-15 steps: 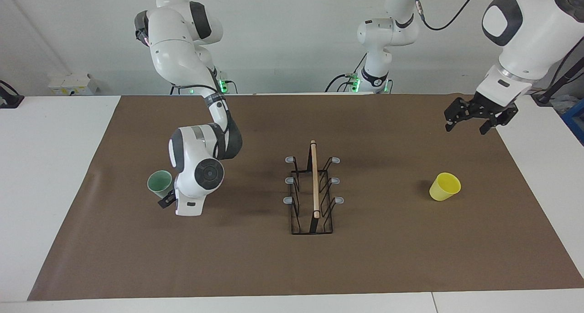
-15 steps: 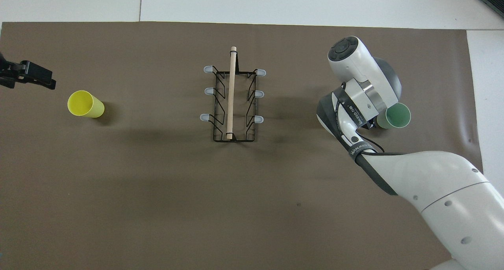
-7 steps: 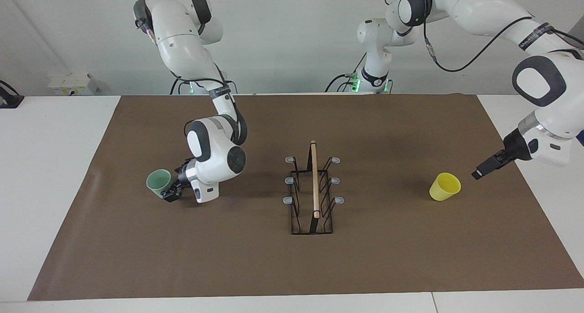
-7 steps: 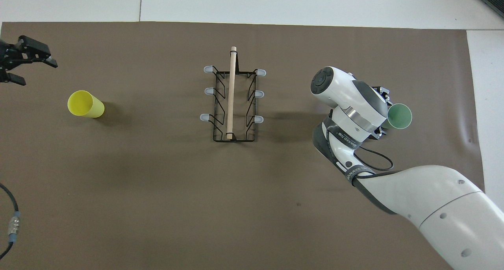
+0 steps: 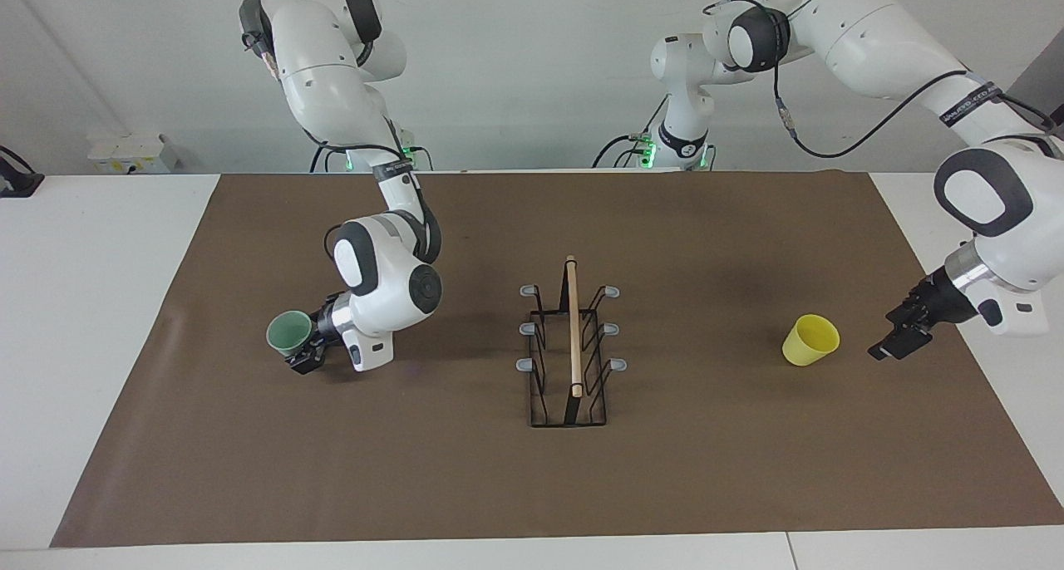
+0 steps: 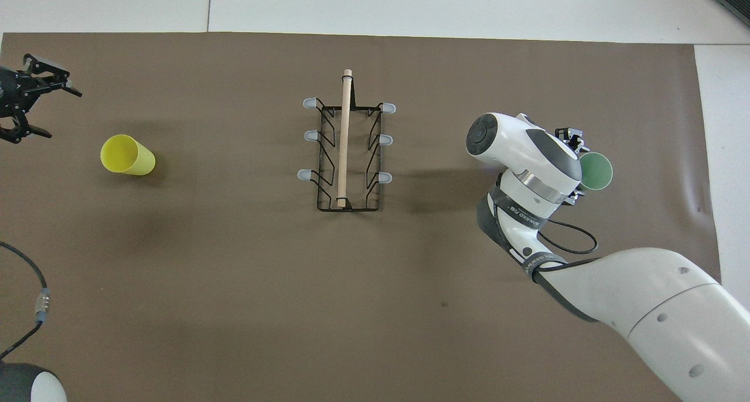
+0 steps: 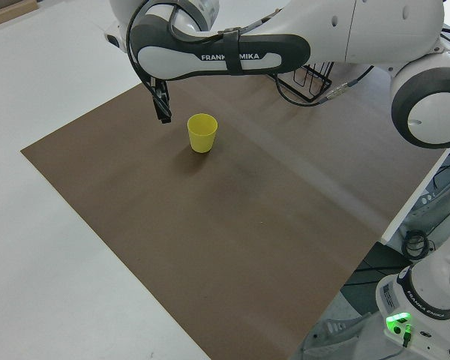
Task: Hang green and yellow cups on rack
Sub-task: 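Carry the green cup toward the rack while the left gripper grasps the yellow cup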
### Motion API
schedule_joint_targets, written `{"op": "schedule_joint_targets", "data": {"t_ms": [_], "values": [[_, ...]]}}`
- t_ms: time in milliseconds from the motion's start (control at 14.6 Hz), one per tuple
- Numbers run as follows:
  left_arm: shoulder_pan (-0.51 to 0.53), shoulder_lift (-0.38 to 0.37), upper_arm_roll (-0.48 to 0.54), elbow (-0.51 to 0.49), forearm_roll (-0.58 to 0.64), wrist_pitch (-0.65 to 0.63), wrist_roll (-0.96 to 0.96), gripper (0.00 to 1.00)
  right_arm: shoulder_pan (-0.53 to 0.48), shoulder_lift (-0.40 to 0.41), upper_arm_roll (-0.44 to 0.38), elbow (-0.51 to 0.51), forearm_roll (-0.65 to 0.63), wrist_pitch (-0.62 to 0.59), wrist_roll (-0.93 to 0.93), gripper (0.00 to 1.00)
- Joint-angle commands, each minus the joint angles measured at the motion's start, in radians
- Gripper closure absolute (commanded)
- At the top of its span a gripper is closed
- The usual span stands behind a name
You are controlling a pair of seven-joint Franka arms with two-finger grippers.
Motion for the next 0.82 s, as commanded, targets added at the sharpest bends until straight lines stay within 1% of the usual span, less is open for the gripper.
{"op": "schedule_joint_targets", "data": {"t_ms": [0,68,137,205,273,341,478,546,614,683,751], "values": [[0.011,0.000,0.021,-0.090,-0.107,0.082,-0.065,0.00,-0.013,-0.022,0.007,-0.060,-0.070,0.015,-0.016,0.00],[-0.001,-0.024,0.039,-0.145,-0.144,0.096,-0.076,0.00,-0.010,-0.022,0.007,-0.070,-0.087,0.013,-0.016,0.05],[-0.014,-0.047,0.054,-0.204,-0.172,0.104,-0.102,0.00,-0.005,-0.021,0.007,-0.074,-0.088,0.013,-0.015,0.15],[-0.008,-0.074,0.056,-0.254,-0.227,0.124,-0.122,0.00,-0.010,-0.019,0.009,-0.072,-0.090,0.013,-0.016,0.42],[-0.008,-0.089,0.058,-0.305,-0.280,0.154,-0.140,0.00,-0.011,-0.019,0.007,-0.074,-0.091,0.013,-0.016,0.93],[-0.015,-0.097,0.065,-0.337,-0.308,0.179,-0.192,0.00,-0.008,-0.019,0.007,-0.072,-0.096,0.011,-0.016,1.00],[-0.015,-0.097,0.065,-0.347,-0.357,0.179,-0.360,0.00,-0.002,-0.021,0.009,-0.057,-0.093,-0.001,-0.007,1.00],[-0.015,-0.095,0.067,-0.370,-0.374,0.193,-0.431,0.00,0.005,-0.021,0.009,-0.029,-0.081,-0.019,-0.001,1.00],[-0.018,-0.094,0.067,-0.393,-0.384,0.240,-0.514,0.00,0.024,-0.021,0.009,0.013,-0.076,-0.051,0.014,1.00],[-0.043,-0.097,0.068,-0.428,-0.381,0.265,-0.575,0.00,0.039,-0.022,0.010,0.032,-0.061,-0.076,0.036,1.00],[-0.052,-0.117,0.068,-0.480,-0.381,0.270,-0.580,0.00,0.065,-0.029,0.010,0.052,-0.015,-0.087,0.051,1.00]]}}
